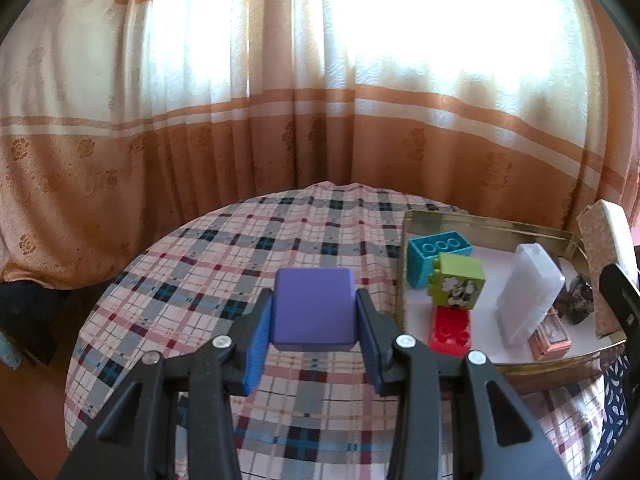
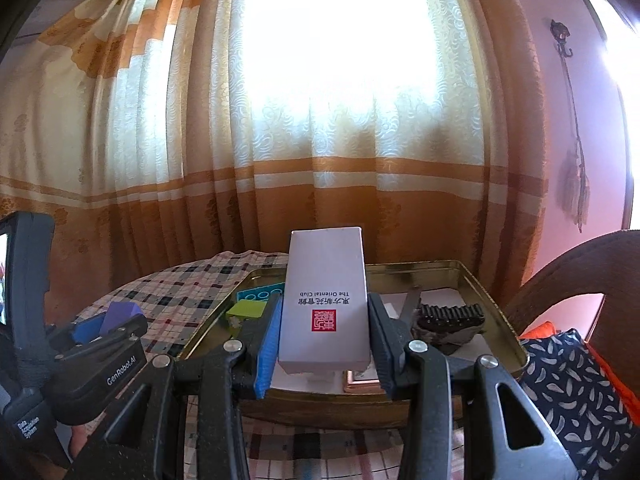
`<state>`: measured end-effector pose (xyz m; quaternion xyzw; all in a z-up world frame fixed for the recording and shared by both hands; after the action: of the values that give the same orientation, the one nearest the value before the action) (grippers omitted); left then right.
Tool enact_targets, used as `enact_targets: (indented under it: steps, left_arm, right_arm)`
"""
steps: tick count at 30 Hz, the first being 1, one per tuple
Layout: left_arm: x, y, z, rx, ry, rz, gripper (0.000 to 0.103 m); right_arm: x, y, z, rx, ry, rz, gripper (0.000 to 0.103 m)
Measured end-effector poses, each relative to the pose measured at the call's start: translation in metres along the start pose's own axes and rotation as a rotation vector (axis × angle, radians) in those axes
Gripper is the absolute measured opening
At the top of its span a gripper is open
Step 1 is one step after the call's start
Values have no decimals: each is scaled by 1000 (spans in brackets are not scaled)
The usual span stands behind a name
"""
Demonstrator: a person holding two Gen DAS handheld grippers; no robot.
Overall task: Organize rigid objects
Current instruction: 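Lower the cube into the tray with the left tool while the right tool lowers the box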
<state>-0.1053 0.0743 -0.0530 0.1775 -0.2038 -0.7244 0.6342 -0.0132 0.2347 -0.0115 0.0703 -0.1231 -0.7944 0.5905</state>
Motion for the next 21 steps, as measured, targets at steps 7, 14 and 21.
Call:
enact_targets:
  steps: [7, 14, 21]
  left_arm:
    - [-25, 4, 2, -22, -38, -52, 40]
    - [-43, 4, 4, -32, -63, -81, 40]
    - [-57, 8, 8, -62, -86, -102, 40]
  right_arm:
    - [-30, -4, 4, 1, -37, -51, 43]
    - [-45, -3, 7, -15, -28, -89, 43]
    - [-60, -8, 7, -7, -49, -112, 43]
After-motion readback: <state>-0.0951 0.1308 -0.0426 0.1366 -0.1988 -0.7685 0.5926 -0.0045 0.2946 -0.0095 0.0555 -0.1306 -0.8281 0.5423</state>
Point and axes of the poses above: each gripper's, at about its wrist camera, not at the fingertips, and y roughly against the way its jaws point, x to its left, z to its top, the point moved 10 cm from there along -y, roughly the way its jaws point, and after that the axes turned 1 degree about z, right-handed, at the moved point
